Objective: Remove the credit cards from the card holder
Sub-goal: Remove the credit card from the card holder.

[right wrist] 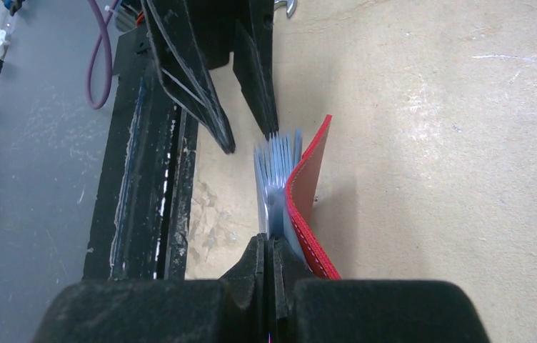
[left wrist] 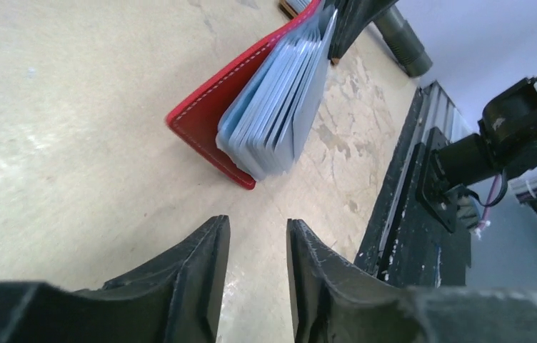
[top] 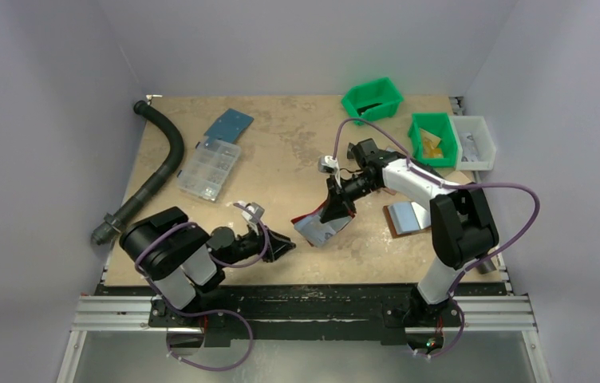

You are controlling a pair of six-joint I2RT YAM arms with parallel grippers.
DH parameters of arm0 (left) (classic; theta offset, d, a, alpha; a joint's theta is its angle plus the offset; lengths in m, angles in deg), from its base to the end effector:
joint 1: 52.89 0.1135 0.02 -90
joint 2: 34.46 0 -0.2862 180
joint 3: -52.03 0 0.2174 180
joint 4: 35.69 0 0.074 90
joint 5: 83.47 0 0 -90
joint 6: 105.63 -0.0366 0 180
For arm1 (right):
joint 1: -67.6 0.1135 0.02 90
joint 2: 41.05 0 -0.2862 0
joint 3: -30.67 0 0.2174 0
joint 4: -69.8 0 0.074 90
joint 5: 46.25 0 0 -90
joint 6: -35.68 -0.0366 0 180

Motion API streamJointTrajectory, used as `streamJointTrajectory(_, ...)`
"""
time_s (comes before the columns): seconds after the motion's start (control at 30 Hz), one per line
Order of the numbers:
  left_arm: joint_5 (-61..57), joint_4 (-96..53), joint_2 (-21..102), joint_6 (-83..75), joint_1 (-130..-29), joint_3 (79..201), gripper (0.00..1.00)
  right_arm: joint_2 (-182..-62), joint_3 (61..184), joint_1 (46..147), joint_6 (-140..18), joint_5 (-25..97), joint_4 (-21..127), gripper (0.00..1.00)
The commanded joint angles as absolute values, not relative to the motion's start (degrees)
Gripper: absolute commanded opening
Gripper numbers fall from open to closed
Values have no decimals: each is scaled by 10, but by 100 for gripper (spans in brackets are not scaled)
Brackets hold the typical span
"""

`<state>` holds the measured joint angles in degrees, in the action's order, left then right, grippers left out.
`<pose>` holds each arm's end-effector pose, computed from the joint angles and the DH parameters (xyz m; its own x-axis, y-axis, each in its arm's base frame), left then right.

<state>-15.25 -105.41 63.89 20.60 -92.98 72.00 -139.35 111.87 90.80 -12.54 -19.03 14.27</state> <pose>0.1535 -0.1470 0.1675 -0.6122 -0.2020 -0.7644 0.6407 0.4398 -0.6294 0.2594 0.1466 0.2462 -0.3715 -0.4908 -0.7881 -0.9008 -0.0150 0.4340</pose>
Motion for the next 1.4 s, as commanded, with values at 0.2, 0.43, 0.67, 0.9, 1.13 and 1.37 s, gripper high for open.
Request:
streamJointTrajectory(0.2,-100,-896,422,92,-917,732,66,-1393,1150,903,-75,-229,99,0)
streamJointTrajectory(0.43,-134,-764,390,8,-918,789,71,-1392,1153,903,-65,-234,87,0)
streamJointTrajectory(0.67,-152,-788,439,-1,-917,811,72,-1393,1157,903,-53,-239,73,0)
streamJointTrajectory(0.9,-190,-810,475,-17,-917,827,72,-1392,1158,903,-48,-242,69,0)
streamJointTrajectory(1.13,-250,-843,537,-15,-916,849,69,-1394,1159,903,-43,-244,63,0)
streamJointTrajectory(1.37,-286,-905,593,25,-916,862,52,-1395,1160,903,-43,-243,62,0)
